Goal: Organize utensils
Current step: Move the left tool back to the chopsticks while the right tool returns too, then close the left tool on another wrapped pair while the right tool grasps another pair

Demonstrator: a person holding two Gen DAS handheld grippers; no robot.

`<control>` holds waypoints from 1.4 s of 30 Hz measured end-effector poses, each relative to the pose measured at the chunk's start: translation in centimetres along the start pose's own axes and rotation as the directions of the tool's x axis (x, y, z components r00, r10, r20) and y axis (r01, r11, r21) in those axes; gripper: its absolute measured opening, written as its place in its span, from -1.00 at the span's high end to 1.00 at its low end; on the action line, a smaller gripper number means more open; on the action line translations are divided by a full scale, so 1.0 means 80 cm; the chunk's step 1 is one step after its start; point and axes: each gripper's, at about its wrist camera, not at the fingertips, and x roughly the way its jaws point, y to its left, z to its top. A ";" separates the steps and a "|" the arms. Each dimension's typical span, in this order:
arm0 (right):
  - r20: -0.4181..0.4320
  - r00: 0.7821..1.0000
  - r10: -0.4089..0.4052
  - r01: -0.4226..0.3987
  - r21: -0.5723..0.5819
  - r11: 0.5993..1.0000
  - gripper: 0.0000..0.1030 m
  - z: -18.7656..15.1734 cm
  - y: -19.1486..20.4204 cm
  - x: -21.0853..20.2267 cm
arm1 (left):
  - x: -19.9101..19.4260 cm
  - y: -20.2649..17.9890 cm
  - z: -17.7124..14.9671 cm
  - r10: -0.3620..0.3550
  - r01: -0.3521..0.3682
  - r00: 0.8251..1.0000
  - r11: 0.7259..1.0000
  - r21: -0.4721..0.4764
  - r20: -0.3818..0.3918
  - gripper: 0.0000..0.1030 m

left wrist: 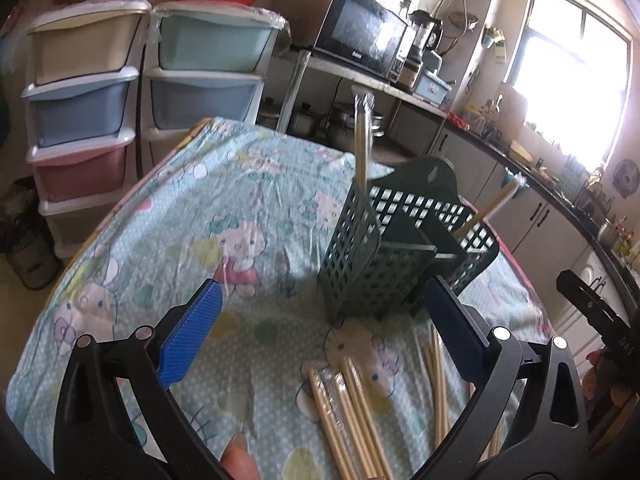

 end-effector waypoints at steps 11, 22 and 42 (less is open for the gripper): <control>-0.071 0.997 0.020 -0.021 -0.007 1.000 -0.45 -0.027 0.004 0.009 | 0.015 0.015 -0.026 0.040 -0.040 0.995 0.999 0.005 -0.096 -0.80; -0.130 0.990 0.051 -0.056 -0.032 0.998 -0.44 -0.039 0.013 0.019 | 0.026 0.011 -0.047 -0.025 0.031 0.984 0.999 0.030 -0.174 -0.18; -0.349 0.930 0.112 -0.118 0.004 0.993 0.17 -0.064 0.011 0.083 | 0.076 0.034 -0.076 -0.127 0.106 0.918 0.991 -0.077 -0.375 0.76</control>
